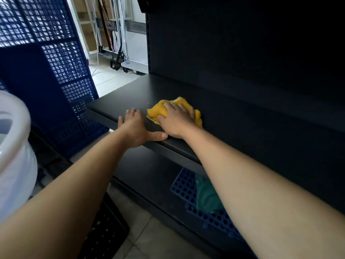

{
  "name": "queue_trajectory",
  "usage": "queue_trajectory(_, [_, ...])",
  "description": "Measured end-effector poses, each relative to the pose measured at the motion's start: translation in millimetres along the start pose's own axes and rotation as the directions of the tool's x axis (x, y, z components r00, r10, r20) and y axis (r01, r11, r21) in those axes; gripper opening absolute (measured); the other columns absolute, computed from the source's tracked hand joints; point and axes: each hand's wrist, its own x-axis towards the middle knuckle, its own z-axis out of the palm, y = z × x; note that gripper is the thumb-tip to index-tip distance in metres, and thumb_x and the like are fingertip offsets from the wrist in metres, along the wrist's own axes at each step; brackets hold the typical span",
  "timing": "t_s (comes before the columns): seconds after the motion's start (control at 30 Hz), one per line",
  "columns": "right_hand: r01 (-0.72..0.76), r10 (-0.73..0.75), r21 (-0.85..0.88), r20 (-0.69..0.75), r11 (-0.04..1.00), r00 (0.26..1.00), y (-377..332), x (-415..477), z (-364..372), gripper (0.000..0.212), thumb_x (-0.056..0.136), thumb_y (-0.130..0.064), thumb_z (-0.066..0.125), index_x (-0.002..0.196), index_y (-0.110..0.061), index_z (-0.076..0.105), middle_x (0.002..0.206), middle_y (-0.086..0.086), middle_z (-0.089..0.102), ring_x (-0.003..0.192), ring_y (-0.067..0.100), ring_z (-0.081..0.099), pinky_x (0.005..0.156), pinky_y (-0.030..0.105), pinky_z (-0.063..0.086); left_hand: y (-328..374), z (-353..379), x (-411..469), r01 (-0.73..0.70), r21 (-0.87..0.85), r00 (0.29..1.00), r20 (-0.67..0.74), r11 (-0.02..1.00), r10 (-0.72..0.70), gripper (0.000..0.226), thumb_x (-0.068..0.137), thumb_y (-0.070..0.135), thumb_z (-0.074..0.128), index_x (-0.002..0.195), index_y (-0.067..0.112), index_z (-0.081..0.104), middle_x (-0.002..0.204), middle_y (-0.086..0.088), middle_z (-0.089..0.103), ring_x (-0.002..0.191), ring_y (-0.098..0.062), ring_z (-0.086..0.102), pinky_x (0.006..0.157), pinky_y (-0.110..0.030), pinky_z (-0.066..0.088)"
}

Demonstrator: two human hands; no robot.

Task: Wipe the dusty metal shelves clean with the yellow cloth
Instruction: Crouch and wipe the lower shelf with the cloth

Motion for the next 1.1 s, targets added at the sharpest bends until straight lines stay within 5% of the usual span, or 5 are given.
queue_trajectory(0.13, [0.007,-0.007,-0.003,0.02,1.0,1.0,6.6,-24.2,-3.4,0.06,0.097,-0.041,0.031,0.151,-0.022,0.013,0.159,-0.001,0.015,0.147,0.022,0.007,0.119,0.046,0.0,-4.0,0.3,-9.3,-0.019,-0.128,0.999,-0.038,0.992,0.014,0.113,0.065,0.063,0.071,0.147,0.006,0.019,0.155,-0.009,0.018,0.143,-0.026,0.011,0.119,-0.042,0.01])
queue_trajectory(0.3, [-0.002,0.001,-0.023,-0.054,1.0,0.999,0.9,-22.6,-11.8,0.052,0.095,-0.039,0.041,0.143,-0.02,0.034,0.146,0.004,0.041,0.134,0.028,0.037,0.111,0.041,0.029,-7.8,-0.4,-11.6,-0.018,-0.255,0.995,-0.098,0.967,-0.007,0.11,0.063,0.055,0.077,0.147,0.011,0.021,0.151,-0.008,0.024,0.141,-0.027,0.014,0.118,-0.045,0.014])
queue_trajectory(0.7, [-0.13,0.132,0.03,-0.064,0.991,0.989,-9.1,39.3,-4.6,0.058,0.095,-0.046,0.035,0.147,-0.02,0.029,0.152,0.005,0.031,0.143,0.029,0.021,0.118,0.047,0.007,-24.0,-5.9,5.8,0.01,-0.213,0.995,-0.094,0.977,-0.031,0.113,0.06,0.058,0.076,0.146,0.009,0.021,0.149,-0.01,0.026,0.14,-0.031,0.018,0.114,-0.043,0.021])
queue_trajectory(0.97, [0.096,-0.104,0.093,0.085,0.991,0.991,-61.9,43.8,-0.9,0.06,0.079,-0.068,0.043,0.131,-0.038,0.049,0.145,0.001,0.044,0.133,0.03,0.037,0.108,0.043,0.028,-30.5,6.6,6.8,-0.026,-0.356,0.968,-0.243,0.934,-0.066,0.123,0.053,0.051,0.084,0.146,0.008,0.016,0.15,-0.013,0.024,0.141,-0.028,0.016,0.116,-0.045,0.019])
queue_trajectory(1.1, [0.157,-0.173,0.161,0.09,0.974,0.981,-53.1,28.8,-0.2,0.058,0.087,-0.053,0.052,0.141,-0.035,0.041,0.151,-0.001,0.037,0.138,0.027,0.033,0.112,0.038,0.025,-25.9,8.1,-0.4,0.02,-0.308,0.968,-0.234,0.951,-0.096,0.136,0.057,0.053,0.081,0.149,0.01,-0.01,0.158,-0.011,-0.006,0.146,-0.028,-0.007,0.119,-0.042,0.001])
